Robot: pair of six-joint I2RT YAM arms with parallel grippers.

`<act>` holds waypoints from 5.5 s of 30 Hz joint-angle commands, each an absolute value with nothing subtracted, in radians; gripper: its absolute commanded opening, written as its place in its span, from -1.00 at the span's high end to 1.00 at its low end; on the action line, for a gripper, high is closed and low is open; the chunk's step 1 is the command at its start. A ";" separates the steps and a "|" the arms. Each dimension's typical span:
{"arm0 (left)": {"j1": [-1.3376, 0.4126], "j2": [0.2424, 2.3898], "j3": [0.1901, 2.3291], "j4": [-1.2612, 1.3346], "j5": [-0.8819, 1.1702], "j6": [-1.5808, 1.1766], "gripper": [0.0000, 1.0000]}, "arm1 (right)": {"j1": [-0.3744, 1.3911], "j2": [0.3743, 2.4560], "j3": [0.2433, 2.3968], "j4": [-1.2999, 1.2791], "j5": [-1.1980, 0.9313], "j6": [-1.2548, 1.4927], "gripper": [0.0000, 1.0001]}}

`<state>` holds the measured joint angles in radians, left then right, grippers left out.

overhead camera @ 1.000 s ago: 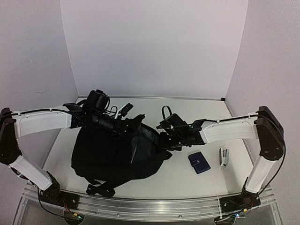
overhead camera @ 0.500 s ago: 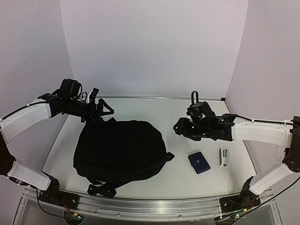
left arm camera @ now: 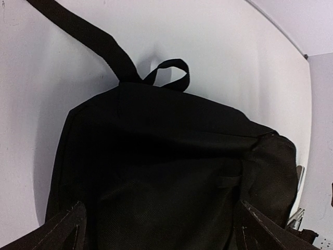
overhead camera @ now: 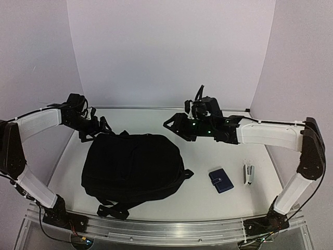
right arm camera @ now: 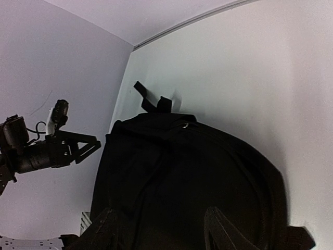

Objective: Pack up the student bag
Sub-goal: Zip the student bag at the center of the board.

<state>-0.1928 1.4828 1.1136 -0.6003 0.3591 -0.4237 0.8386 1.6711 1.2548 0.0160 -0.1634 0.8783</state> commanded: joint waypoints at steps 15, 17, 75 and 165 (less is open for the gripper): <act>-0.192 1.666 1.195 -0.554 0.344 -0.316 -0.32 | 0.846 2.151 1.536 0.407 -0.402 1.220 0.05; -0.192 1.666 1.187 -0.545 0.345 -0.318 -0.16 | 0.846 2.181 1.553 0.407 -0.379 1.237 0.07; -0.189 1.584 1.099 -0.520 0.184 -0.380 1.00 | 0.847 2.188 1.594 0.419 -0.160 1.296 1.00; -0.565 1.516 1.266 -0.393 0.212 -0.765 -0.72 | 0.861 1.599 0.807 0.452 -0.339 1.267 1.00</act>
<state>-0.4983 1.5275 1.2968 -0.5616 0.1166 -0.5902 0.8541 1.6245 0.7998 0.4255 -0.3345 1.2842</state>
